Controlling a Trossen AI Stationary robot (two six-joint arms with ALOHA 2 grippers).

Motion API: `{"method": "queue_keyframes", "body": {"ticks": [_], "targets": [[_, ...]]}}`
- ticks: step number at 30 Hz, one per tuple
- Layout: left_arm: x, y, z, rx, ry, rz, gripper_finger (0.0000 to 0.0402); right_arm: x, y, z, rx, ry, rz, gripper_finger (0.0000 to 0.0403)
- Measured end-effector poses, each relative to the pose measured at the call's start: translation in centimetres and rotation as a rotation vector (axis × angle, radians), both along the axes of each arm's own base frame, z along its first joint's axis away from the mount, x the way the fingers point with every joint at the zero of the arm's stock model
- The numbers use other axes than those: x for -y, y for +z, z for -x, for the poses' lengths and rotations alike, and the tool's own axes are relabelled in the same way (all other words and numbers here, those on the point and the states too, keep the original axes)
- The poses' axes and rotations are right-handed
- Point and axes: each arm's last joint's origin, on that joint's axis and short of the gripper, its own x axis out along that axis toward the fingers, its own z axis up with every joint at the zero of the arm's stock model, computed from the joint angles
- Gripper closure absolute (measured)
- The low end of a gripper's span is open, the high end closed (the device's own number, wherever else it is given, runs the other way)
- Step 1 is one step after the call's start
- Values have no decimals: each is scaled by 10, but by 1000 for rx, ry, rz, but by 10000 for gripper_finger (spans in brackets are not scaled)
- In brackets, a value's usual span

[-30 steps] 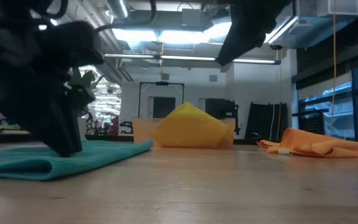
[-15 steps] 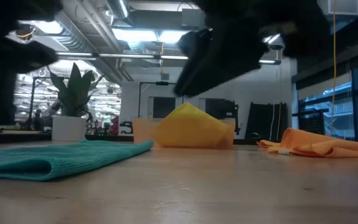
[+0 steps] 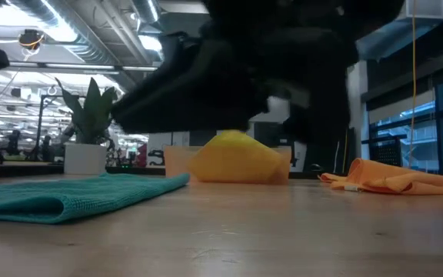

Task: Roll microfiber towels into tight, uniform cylinder then place into a basket
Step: Roll the blue microfiber cloth

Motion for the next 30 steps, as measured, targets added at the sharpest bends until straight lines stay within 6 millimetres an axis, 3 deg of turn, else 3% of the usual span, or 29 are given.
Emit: {"method": "queue_keyframes", "body": {"ticks": [8,30], "targets": [[2,0,2,-12,29,32,333,-5,7,-16,-39,-51,-44,301],[-2,-1,-1,-65,3,42,323,-4,8,-17,-79,-133,-72,301]]}}
